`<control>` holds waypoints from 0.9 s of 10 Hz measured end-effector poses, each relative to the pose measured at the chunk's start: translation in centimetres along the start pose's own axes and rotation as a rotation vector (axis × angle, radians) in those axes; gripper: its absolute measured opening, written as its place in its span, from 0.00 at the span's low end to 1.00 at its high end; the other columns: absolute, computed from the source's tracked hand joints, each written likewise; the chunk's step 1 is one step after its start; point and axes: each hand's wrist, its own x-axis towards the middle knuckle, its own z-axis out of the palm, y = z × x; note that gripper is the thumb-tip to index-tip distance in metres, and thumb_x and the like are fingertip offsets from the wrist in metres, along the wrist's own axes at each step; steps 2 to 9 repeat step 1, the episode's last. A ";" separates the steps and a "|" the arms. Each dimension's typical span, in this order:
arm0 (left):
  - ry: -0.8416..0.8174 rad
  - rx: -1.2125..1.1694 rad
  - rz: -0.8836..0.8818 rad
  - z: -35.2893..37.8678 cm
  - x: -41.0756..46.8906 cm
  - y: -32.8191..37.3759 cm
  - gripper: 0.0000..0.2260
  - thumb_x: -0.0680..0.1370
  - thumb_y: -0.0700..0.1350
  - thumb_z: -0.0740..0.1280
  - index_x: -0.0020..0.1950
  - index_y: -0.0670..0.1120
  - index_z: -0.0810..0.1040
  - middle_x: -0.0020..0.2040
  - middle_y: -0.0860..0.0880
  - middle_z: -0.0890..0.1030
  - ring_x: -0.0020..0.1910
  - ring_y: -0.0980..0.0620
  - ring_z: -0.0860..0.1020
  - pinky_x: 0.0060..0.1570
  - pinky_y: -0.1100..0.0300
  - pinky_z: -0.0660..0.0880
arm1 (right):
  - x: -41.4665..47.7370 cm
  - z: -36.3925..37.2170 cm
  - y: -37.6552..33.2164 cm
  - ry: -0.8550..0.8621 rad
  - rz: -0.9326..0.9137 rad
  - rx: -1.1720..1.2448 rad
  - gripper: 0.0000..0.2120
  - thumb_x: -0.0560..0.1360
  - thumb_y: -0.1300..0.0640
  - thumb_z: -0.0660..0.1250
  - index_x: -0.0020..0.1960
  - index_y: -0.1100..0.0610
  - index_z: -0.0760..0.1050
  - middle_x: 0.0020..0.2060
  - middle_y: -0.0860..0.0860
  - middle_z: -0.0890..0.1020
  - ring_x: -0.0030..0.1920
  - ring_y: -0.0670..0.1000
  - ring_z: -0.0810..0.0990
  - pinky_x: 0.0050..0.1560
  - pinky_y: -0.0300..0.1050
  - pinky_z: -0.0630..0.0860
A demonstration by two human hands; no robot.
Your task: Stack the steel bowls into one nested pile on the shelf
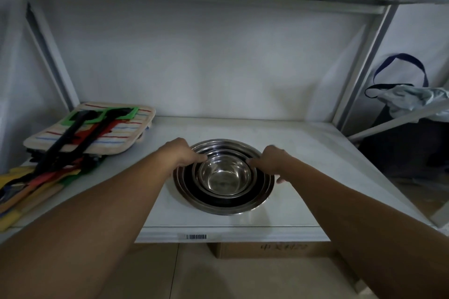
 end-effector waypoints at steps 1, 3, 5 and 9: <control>0.211 0.006 0.072 -1.2 -2.5 0.0 0.40 0.72 0.66 0.71 0.75 0.40 0.69 0.71 0.41 0.75 0.67 0.41 0.76 0.60 0.53 0.75 | -2.5 -1.8 0.3 0.247 -0.161 0.020 0.35 0.76 0.39 0.67 0.73 0.62 0.65 0.63 0.59 0.78 0.58 0.58 0.77 0.56 0.52 0.76; 0.211 0.006 0.072 -1.2 -2.5 0.0 0.40 0.72 0.66 0.71 0.75 0.40 0.69 0.71 0.41 0.75 0.67 0.41 0.76 0.60 0.53 0.75 | -2.5 -1.8 0.3 0.247 -0.161 0.020 0.35 0.76 0.39 0.67 0.73 0.62 0.65 0.63 0.59 0.78 0.58 0.58 0.77 0.56 0.52 0.76; 0.211 0.006 0.072 -1.2 -2.5 0.0 0.40 0.72 0.66 0.71 0.75 0.40 0.69 0.71 0.41 0.75 0.67 0.41 0.76 0.60 0.53 0.75 | -2.5 -1.8 0.3 0.247 -0.161 0.020 0.35 0.76 0.39 0.67 0.73 0.62 0.65 0.63 0.59 0.78 0.58 0.58 0.77 0.56 0.52 0.76; 0.211 0.006 0.072 -1.2 -2.5 0.0 0.40 0.72 0.66 0.71 0.75 0.40 0.69 0.71 0.41 0.75 0.67 0.41 0.76 0.60 0.53 0.75 | -2.5 -1.8 0.3 0.247 -0.161 0.020 0.35 0.76 0.39 0.67 0.73 0.62 0.65 0.63 0.59 0.78 0.58 0.58 0.77 0.56 0.52 0.76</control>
